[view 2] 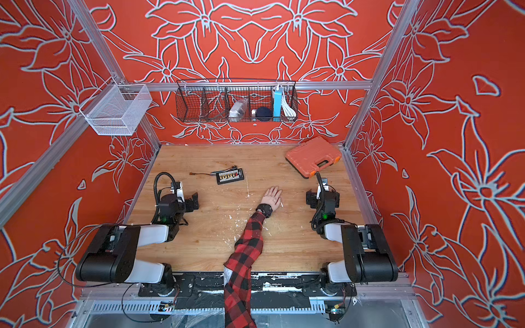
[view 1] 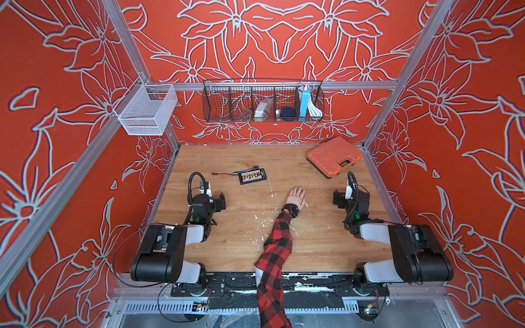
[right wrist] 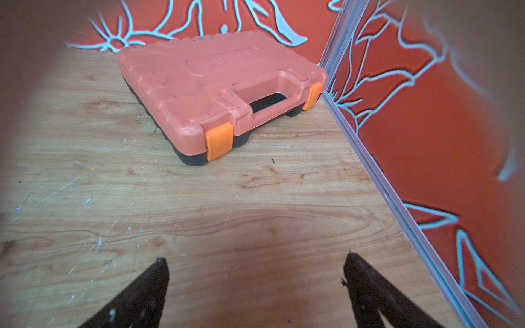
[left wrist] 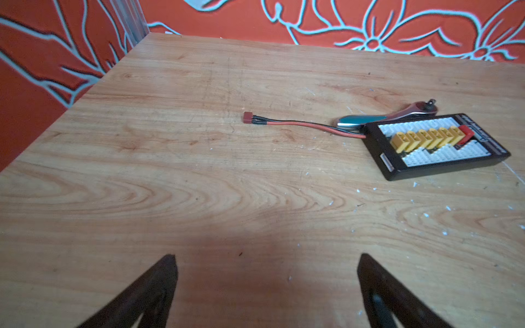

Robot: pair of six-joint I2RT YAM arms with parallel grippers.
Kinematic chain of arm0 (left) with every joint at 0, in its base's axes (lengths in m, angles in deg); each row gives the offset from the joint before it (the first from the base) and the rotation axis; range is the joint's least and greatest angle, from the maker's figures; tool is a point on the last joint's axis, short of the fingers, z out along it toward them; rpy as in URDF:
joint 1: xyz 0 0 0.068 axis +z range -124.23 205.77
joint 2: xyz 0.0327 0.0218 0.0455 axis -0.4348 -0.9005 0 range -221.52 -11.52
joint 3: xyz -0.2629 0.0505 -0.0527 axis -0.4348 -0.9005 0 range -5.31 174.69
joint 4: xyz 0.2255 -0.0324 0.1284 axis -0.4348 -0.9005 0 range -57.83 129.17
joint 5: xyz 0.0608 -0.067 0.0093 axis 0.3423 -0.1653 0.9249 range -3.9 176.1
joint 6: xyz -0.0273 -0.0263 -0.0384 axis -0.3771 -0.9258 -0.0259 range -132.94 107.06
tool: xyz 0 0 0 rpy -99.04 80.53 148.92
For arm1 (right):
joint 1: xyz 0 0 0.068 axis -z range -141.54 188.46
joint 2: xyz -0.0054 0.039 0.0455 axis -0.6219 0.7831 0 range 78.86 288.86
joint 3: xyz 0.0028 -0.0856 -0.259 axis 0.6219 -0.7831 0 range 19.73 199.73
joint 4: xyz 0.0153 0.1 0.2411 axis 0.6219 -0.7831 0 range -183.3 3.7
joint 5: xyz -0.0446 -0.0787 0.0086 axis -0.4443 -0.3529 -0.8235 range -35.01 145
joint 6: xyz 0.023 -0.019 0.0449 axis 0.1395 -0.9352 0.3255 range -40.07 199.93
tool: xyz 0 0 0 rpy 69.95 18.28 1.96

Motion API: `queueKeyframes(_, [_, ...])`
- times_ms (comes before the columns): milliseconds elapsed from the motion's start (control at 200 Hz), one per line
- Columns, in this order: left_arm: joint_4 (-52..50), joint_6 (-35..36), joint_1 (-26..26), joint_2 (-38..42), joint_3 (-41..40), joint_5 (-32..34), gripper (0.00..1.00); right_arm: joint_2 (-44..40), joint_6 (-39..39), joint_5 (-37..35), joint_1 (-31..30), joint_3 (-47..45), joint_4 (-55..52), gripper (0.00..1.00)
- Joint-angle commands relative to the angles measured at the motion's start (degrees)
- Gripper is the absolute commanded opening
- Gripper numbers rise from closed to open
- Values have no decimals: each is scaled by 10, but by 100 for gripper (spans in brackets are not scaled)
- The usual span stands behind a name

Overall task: Take off the watch
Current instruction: Adjust the hand at the center of the board.

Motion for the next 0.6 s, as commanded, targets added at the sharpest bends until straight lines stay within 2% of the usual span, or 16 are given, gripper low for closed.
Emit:
queueKeyframes(0, [-3,10,2,5,11,-22,98,-1,-1,-6,1,-5,10,98])
queueKeyframes(596, [-7,7,10,5,13,-35,98,0,0,-5,2,-3,9,98])
